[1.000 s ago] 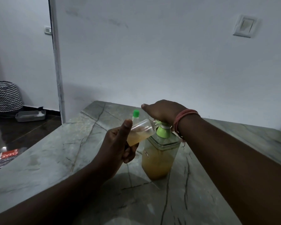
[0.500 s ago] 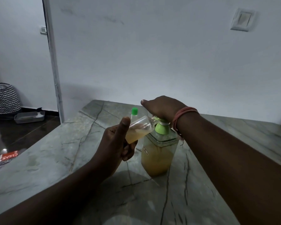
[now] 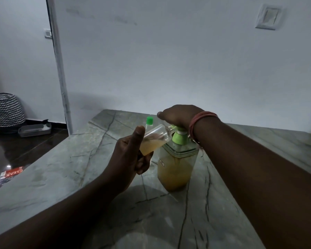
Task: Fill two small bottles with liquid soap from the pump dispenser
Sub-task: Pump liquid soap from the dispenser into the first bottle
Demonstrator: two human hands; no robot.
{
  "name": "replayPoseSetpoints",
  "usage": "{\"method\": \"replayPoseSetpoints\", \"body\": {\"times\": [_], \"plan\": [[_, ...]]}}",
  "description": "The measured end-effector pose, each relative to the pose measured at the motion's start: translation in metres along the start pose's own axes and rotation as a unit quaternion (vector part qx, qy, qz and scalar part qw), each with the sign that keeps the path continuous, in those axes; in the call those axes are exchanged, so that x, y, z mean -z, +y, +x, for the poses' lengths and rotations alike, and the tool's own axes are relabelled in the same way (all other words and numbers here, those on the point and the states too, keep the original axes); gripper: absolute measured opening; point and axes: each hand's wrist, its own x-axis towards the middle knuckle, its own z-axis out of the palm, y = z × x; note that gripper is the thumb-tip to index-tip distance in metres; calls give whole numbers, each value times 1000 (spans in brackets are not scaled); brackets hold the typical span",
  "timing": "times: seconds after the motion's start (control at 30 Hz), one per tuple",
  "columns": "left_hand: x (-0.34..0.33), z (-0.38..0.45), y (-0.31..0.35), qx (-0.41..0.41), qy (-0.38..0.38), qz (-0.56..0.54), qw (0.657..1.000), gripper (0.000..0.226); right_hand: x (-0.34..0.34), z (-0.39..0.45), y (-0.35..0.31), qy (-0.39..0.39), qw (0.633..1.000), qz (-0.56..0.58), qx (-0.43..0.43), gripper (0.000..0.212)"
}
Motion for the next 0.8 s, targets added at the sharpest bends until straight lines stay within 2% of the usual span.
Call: {"method": "replayPoseSetpoints", "body": {"times": [0.07,0.17,0.27,0.33,0.47,0.63,0.7,0.8], "plan": [[1,1,2,0,3,-2,1000,96,2,0,-2,2,1000,-13,13,33],[2,-1,1,1,9,-3,1000,97,1,4,-2,22,999,-22,23,49],[4,0,-2,-2,2,0,1000,91,-7,8,1,78,996,47,20,58],[4,0,-2,2,8,0,1000,85,-10,8,4,72,994,76,15,58],[3,1,0,1,9,-4,1000,98,-6,5,4,42,998,45,10,53],[2,-2,1,-1,12,-3,1000,97,-2,3,1,52,999,10,-2,40],[2,-2,-1,-2,-2,6,1000,91,-2,6,0,66,998,2,6,47],[3,-1,-2,-1,-7,4,1000,90,-7,6,2,81,993,83,14,54]]}}
